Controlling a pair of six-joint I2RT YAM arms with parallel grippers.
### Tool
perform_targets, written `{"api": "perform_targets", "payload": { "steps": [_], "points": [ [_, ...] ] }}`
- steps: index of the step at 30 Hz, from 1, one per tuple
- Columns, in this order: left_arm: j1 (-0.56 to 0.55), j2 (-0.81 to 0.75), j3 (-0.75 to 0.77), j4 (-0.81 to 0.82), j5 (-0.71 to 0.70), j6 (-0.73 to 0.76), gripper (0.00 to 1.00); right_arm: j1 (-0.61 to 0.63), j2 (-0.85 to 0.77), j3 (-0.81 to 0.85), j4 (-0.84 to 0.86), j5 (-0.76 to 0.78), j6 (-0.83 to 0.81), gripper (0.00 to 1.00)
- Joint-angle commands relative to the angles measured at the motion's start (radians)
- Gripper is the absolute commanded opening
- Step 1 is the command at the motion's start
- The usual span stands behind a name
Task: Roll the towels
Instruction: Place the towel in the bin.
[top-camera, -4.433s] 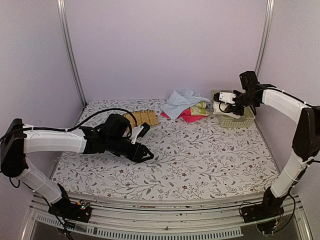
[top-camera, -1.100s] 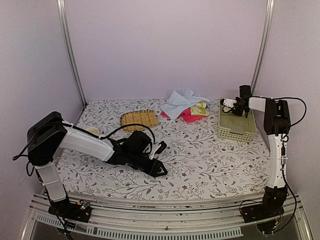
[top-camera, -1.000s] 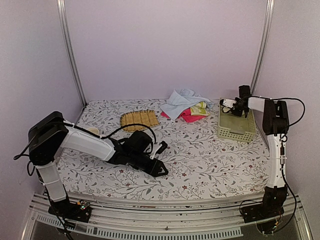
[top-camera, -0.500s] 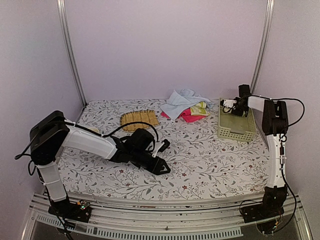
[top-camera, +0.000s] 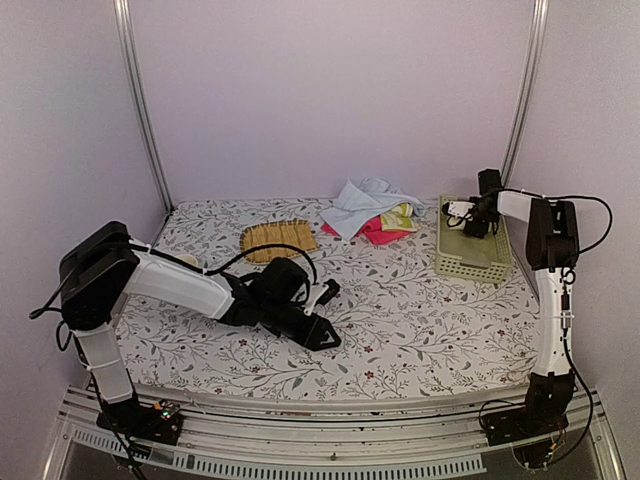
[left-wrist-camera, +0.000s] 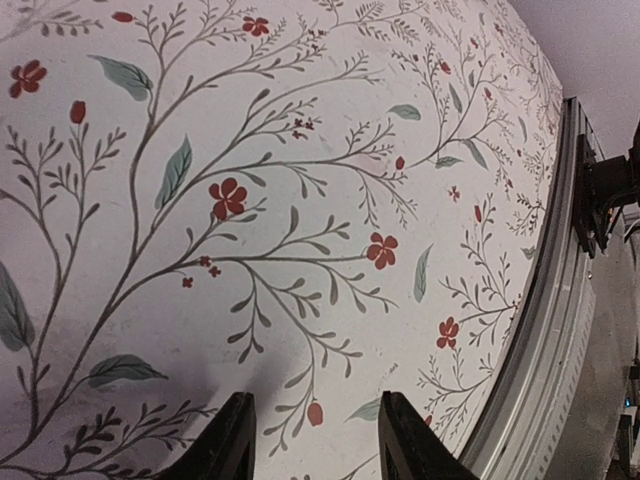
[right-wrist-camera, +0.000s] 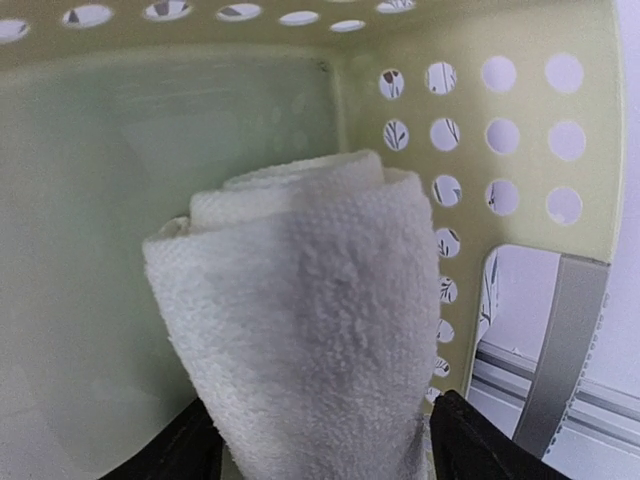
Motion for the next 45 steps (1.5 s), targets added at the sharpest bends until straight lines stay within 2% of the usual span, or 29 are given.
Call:
{"api": "perform_targets", "payload": {
  "steps": [1, 3, 5, 13, 18, 25, 31, 34, 39, 41, 45],
  "points": [
    [-0.013, -0.018, -0.026, 0.010, 0.002, 0.001, 0.43, -0.003, -0.048, -0.017, -0.076, -0.014, 0.015, 0.82],
    [-0.013, -0.022, -0.028, 0.011, 0.003, 0.000, 0.43, -0.006, -0.060, -0.017, -0.078, -0.038, 0.022, 0.94],
    [-0.013, -0.023, -0.028, 0.013, 0.005, -0.001, 0.43, -0.007, -0.073, -0.016, -0.081, -0.054, 0.032, 1.00],
    [-0.014, -0.040, -0.011, -0.013, -0.011, 0.015, 0.43, -0.010, -0.173, -0.026, -0.120, -0.059, 0.045, 1.00],
    [-0.013, -0.079, 0.021, -0.071, -0.072, 0.046, 0.43, -0.009, -0.272, -0.039, -0.212, -0.084, 0.095, 1.00],
    [-0.012, -0.202, 0.036, -0.145, -0.218, 0.060, 0.43, 0.002, -0.527, -0.132, -0.407, -0.310, 0.285, 0.99],
    [-0.012, -0.320, 0.026, -0.185, -0.331, 0.064, 0.44, 0.102, -0.812, -0.374, -0.442, -0.491, 0.449, 0.94],
    [-0.012, -0.389, 0.010, -0.174, -0.384, 0.063, 0.44, 0.156, -0.940, -0.497, -0.428, -0.634, 0.547, 0.93],
    [0.034, -0.448, 0.025, -0.135, -0.489, 0.085, 0.59, 0.187, -1.107, -0.728, -0.274, -0.902, 0.743, 0.88],
    [0.084, -0.418, 0.080, -0.157, -0.499, 0.090, 0.59, 0.197, -1.130, -0.815, -0.190, -0.889, 0.806, 0.83],
    [0.159, -0.301, 0.227, -0.229, -0.532, 0.099, 0.56, 0.211, -1.086, -0.879, -0.102, -0.762, 0.829, 0.56]
  ]
}}
